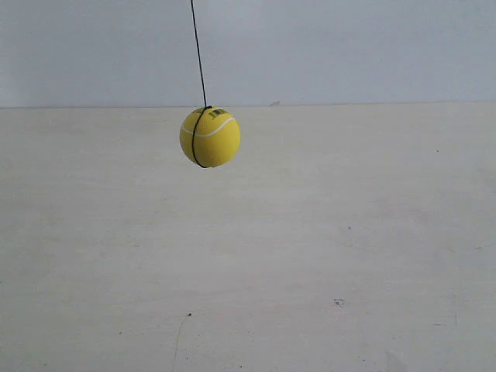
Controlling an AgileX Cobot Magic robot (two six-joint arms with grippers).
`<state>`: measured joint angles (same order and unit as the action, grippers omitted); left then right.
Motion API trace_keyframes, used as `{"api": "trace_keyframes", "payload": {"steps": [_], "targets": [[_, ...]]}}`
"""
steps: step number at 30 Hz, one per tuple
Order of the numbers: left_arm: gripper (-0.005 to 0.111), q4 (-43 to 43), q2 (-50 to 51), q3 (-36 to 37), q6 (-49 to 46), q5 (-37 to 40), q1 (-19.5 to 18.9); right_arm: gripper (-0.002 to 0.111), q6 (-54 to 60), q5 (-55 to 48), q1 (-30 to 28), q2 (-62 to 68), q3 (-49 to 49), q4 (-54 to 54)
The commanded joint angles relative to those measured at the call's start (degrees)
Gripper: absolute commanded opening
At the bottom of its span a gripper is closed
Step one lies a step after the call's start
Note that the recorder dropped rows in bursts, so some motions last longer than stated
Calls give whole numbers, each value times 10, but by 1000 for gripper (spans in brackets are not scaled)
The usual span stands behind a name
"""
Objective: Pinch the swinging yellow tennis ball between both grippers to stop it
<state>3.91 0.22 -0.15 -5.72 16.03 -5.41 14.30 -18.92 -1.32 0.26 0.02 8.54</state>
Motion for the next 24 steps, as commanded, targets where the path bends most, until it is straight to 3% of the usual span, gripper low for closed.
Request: {"api": "trace_keyframes", "payload": {"steps": [1,6,24], "targets": [[5,-25,-2,2,8,15,3,0,-3,4,-3,-3,0,1],[5,-79,-2,2,8,15,-3,0,-3,4,-3,-3,0,1],[5,-82,-2,2,8,10,-3,0,-3,8,-3,-3,0,1]]}}
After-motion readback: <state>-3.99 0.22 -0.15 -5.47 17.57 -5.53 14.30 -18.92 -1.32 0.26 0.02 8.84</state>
